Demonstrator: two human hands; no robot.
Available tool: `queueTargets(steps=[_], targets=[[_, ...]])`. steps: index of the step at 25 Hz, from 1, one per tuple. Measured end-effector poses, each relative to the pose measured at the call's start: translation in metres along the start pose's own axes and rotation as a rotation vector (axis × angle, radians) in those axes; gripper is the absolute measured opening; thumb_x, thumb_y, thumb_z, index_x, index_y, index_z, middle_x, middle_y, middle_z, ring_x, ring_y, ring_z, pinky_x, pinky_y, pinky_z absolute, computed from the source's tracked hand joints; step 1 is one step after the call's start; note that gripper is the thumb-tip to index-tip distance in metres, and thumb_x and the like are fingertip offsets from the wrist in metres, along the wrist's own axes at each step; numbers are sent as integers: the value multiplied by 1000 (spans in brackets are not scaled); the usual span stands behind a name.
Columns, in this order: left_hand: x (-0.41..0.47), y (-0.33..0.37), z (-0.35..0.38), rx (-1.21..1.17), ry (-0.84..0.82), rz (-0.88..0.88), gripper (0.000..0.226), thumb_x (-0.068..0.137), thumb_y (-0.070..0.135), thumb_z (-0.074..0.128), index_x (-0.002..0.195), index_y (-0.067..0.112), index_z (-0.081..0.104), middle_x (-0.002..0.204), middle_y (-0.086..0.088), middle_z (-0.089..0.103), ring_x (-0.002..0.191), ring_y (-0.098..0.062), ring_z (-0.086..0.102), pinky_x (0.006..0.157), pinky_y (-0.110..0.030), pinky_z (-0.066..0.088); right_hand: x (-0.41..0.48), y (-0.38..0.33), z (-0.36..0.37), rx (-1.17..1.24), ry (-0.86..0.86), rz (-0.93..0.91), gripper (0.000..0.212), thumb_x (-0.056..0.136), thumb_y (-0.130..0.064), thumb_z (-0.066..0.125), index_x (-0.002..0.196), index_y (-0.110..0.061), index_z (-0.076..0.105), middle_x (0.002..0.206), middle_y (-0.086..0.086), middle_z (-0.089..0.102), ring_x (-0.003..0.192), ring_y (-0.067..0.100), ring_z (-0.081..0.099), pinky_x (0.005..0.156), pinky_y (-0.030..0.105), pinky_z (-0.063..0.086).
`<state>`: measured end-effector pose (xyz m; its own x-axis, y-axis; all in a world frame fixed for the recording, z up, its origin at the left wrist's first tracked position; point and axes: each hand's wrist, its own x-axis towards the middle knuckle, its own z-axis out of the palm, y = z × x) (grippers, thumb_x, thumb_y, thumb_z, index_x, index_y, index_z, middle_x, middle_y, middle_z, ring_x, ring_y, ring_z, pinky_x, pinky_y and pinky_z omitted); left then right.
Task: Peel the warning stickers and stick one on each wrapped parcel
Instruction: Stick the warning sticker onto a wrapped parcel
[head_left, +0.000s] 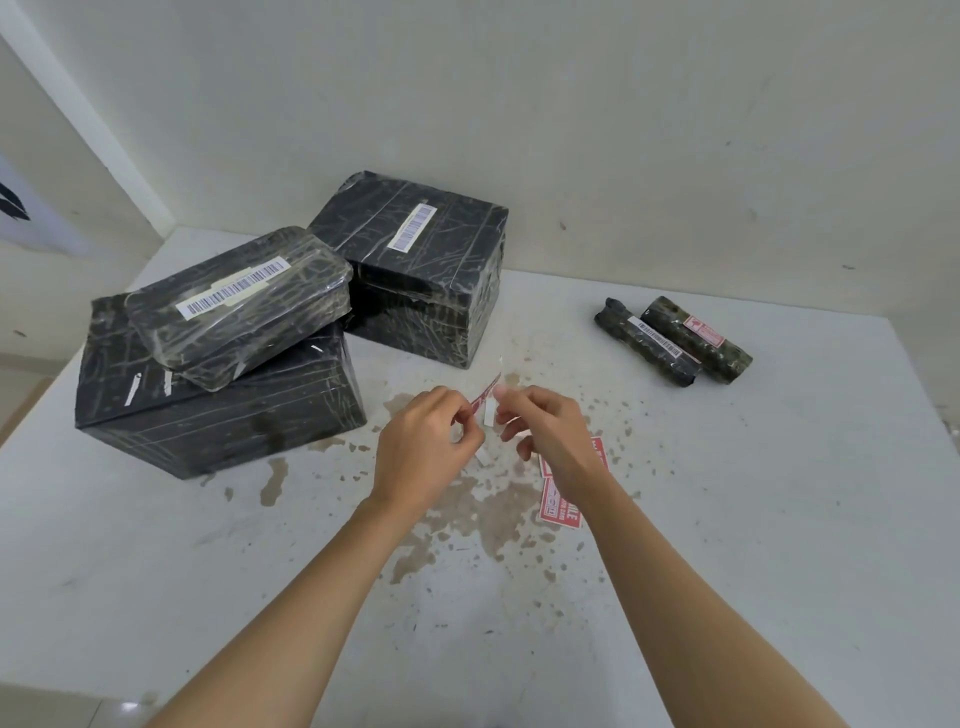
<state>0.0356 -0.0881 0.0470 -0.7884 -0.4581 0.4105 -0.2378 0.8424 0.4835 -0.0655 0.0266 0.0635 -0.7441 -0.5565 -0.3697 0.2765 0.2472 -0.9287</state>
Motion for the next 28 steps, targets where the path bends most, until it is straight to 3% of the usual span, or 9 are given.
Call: queueTargets(steps=[5, 10, 13, 17, 21, 24, 26, 28], targets=[[12, 22, -3, 133, 136, 255, 15, 80, 18, 57, 66, 12, 61, 62, 3, 58, 57, -15, 55, 48, -26, 44, -12, -22, -4, 37, 57, -43, 13, 81, -14, 68, 75, -3, 66, 68, 7, 62, 56, 14, 55, 44, 26, 37], [11, 25, -2, 233, 177, 338, 15, 83, 22, 59, 74, 11, 64, 70, 1, 65, 62, -16, 58, 51, -26, 41, -15, -30, -5, 49, 114, -67, 8, 81, -5, 63, 76, 1, 65, 60, 7, 59, 51, 12, 53, 42, 24, 39], [12, 20, -12, 132, 167, 193, 19, 83, 32, 62, 82, 14, 65, 80, 3, 67, 69, -13, 59, 55, -28, 46, -8, -34, 1, 44, 152, -61, 9, 83, -7, 63, 75, -3, 66, 64, 6, 63, 54, 13, 54, 44, 23, 40], [35, -18, -62, -88, 394, -174, 19, 85, 27, 62, 99, 14, 63, 94, 4, 64, 79, -12, 55, 64, -33, 51, 12, -65, 27, 71, 108, -96, 8, 87, -8, 60, 82, -6, 67, 77, 6, 68, 64, 15, 55, 50, 23, 41], [53, -72, -125, 12, 546, -236, 28, 86, 14, 65, 113, 9, 59, 106, -3, 61, 96, -19, 53, 79, -33, 45, 35, -108, 89, 142, 33, -173, 8, 89, -13, 62, 93, -12, 68, 89, 0, 71, 78, 12, 62, 66, 24, 46], [47, -97, -148, 20, 574, -223, 30, 87, 16, 64, 116, 10, 57, 105, -3, 60, 93, -19, 50, 78, -33, 43, 46, -123, 135, 166, -22, -199, 8, 89, -14, 62, 87, -18, 69, 95, -4, 72, 94, 12, 65, 83, 26, 48], [46, -113, -159, 96, 583, -270, 30, 90, 27, 60, 117, 15, 58, 108, -2, 60, 96, -21, 50, 79, -33, 38, 48, -124, 159, 161, -68, -187, 10, 89, -13, 61, 87, -18, 69, 90, -9, 71, 87, 1, 66, 83, 20, 47], [48, -134, -169, 203, 539, -461, 33, 91, 34, 56, 121, 20, 57, 118, -2, 57, 110, -23, 44, 85, -37, 30, 49, -119, 177, 170, -91, -164, 10, 90, -11, 59, 90, -14, 69, 84, -12, 70, 72, -9, 65, 70, 10, 48]])
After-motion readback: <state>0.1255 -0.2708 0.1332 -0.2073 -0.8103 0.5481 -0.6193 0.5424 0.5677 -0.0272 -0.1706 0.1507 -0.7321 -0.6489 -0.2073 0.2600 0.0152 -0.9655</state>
